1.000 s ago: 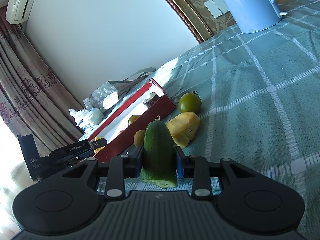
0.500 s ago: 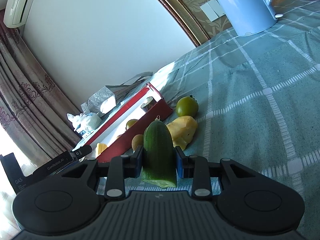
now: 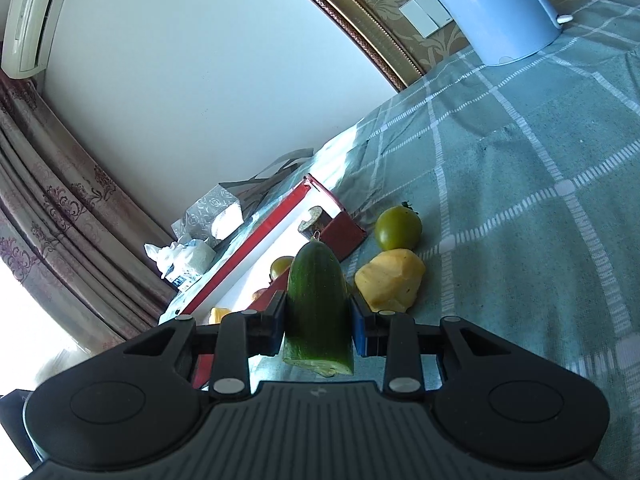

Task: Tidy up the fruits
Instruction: 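Lower the cucumber into the tray and open the right gripper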

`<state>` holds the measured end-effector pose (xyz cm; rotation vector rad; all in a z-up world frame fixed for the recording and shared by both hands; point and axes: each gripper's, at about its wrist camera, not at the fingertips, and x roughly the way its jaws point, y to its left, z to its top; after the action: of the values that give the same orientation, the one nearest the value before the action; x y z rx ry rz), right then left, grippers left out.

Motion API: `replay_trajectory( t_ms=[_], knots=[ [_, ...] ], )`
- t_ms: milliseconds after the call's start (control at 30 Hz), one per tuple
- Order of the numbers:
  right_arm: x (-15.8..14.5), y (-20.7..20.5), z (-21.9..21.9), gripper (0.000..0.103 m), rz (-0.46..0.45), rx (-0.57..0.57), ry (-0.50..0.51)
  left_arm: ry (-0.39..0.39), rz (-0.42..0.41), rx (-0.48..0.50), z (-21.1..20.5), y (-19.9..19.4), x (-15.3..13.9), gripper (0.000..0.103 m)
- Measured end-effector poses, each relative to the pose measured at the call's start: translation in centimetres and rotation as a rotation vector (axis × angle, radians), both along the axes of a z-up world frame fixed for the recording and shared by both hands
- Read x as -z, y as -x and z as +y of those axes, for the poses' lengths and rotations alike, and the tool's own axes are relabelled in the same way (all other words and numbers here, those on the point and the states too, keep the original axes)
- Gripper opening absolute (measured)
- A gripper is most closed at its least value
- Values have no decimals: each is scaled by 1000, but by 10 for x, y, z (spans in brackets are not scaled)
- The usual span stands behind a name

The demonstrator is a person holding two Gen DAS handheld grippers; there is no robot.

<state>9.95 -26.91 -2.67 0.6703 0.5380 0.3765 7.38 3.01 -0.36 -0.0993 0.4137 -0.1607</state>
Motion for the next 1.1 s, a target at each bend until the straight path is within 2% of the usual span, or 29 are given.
replay_trajectory(
  t_ms=[233, 433, 567, 700, 933, 1100],
  knots=[
    [-37, -38, 47, 32, -40, -82, 117, -52, 9, -15, -6, -2, -1, 103],
    [-55, -79, 91, 32, -49, -142, 222, -49, 9, -6, -5, -3, -1, 103],
    [-56, -101, 114, 32, -39, -155, 289, -49, 10, -6, -5, -3, -1, 103],
    [-49, -117, 122, 32, -19, -144, 294, -49, 10, -5, -5, -3, 0, 103],
    [-38, -147, 137, 32, 32, -136, 419, -72, 16, -11, -8, -4, 0, 103],
    [-35, -159, 143, 32, 7, -121, 487, -95, 23, -17, -12, -5, 0, 103]
  ],
)
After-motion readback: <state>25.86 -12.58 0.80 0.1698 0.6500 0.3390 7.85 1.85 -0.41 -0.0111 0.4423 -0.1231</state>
